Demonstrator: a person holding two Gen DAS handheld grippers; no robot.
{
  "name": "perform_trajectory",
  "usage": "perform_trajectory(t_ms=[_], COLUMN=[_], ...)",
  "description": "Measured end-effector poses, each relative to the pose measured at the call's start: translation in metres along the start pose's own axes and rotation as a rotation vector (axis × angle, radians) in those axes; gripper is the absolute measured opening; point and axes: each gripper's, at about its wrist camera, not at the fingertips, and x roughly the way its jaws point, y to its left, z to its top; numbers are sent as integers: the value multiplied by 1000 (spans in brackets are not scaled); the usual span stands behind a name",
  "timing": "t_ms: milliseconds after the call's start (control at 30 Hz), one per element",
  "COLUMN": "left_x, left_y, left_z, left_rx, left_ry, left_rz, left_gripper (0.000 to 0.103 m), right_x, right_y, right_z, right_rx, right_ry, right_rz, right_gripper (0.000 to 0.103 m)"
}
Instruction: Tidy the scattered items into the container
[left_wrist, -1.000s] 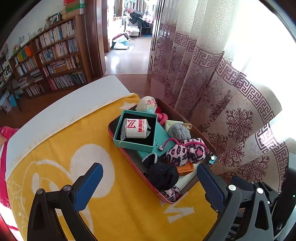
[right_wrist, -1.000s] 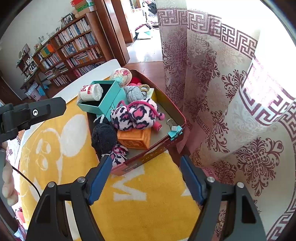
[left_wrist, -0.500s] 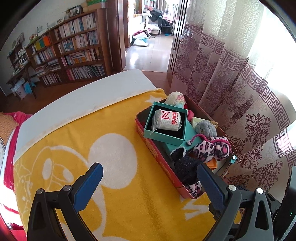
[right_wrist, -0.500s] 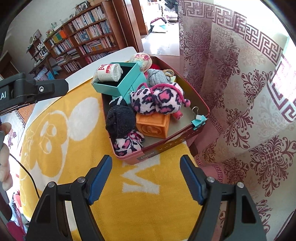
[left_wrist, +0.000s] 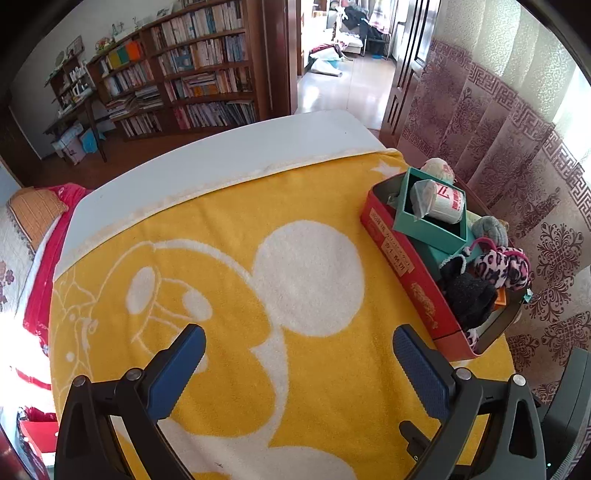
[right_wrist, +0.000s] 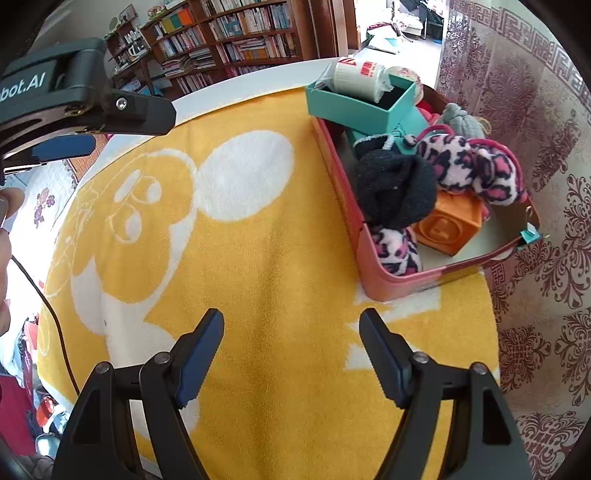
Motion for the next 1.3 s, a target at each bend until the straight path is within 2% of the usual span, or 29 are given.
perform_trajectory(t_ms=[233, 500, 633, 767, 833, 867, 900, 1033, 1133, 1300], left_x=[17, 41, 63, 86, 97, 102, 102, 101, 100, 95], left_y=[70, 136, 165, 184, 190, 192, 194, 193, 190, 182], left_z=[-31, -62, -83, -103, -111, -116, -119, -124, -127, -143], left_rx=[-121, -246, -317, -374, -397, -408, -433, -431, -420, -399], left_ry=[57, 94, 131, 167, 190, 202, 180, 135, 83, -52], left_rz=[90, 156, 171, 172, 166, 158, 131, 139, 145, 165], left_gripper=[103, 103, 103, 103, 103, 103, 103, 103, 103, 103], right_x=[37, 73, 79, 78, 79, 78, 78, 75, 74, 76], right_y=[42, 75, 88, 82, 78, 76, 77, 74, 75, 74], right_z=[14, 26, 16, 8, 6, 4, 2, -6, -5, -2], right_rx=[-99, -139, -199, -159, -132, -126, -140, -150, -160, -175], right_ry=[17, 13, -37, -90, -106, -122, -136, -196, -194, -195], right_rz=[-19, -52, -115, -131, -143, -139, -143, -130, -127, -114], right_gripper=[79, 79, 86, 95, 103, 103, 103, 103, 103, 103])
